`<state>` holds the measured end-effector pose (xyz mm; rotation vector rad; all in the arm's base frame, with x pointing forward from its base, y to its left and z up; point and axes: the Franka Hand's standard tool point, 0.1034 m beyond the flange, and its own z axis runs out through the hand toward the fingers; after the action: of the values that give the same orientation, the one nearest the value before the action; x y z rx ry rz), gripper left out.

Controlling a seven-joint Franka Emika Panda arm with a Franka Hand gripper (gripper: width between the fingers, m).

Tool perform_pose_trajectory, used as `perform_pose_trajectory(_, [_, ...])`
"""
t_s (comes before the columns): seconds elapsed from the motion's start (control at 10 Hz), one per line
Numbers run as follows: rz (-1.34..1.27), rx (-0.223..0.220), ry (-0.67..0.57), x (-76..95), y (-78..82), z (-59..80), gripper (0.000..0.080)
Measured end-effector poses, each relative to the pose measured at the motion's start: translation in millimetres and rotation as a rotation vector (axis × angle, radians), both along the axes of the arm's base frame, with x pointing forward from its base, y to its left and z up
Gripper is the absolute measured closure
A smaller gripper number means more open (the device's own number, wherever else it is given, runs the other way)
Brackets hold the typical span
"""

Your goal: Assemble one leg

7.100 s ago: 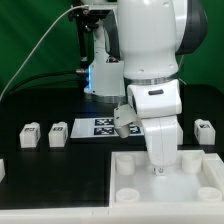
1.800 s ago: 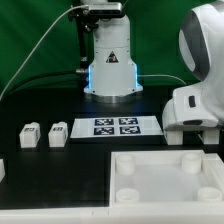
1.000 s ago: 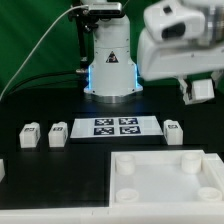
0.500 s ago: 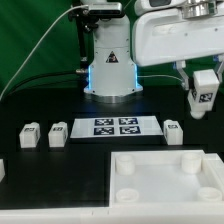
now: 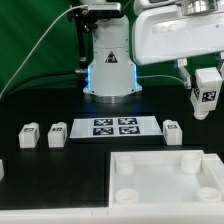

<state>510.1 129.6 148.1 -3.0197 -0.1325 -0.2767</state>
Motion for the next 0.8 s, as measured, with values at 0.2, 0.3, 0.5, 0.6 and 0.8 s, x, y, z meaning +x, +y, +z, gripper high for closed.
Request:
perform_pose_trajectory(0.2, [0.0,0.0,0.0,0.0,0.0,0.0,0.0509])
perform_pose_trajectory(0.3, [0.0,0.0,0.0,0.0,0.0,0.0,0.0509])
perform_pose_trajectory(0.5, [0.0,0.0,0.0,0.0,0.0,0.0,0.0509])
perform_pose_trajectory(0.6, [0.008,0.021,-0.174,29.0,-3.6,13.6,0.0509])
perform_pose_trajectory(0.8, [0.015,0.027,-0.432,64.1,-22.1,19.6,0.0509])
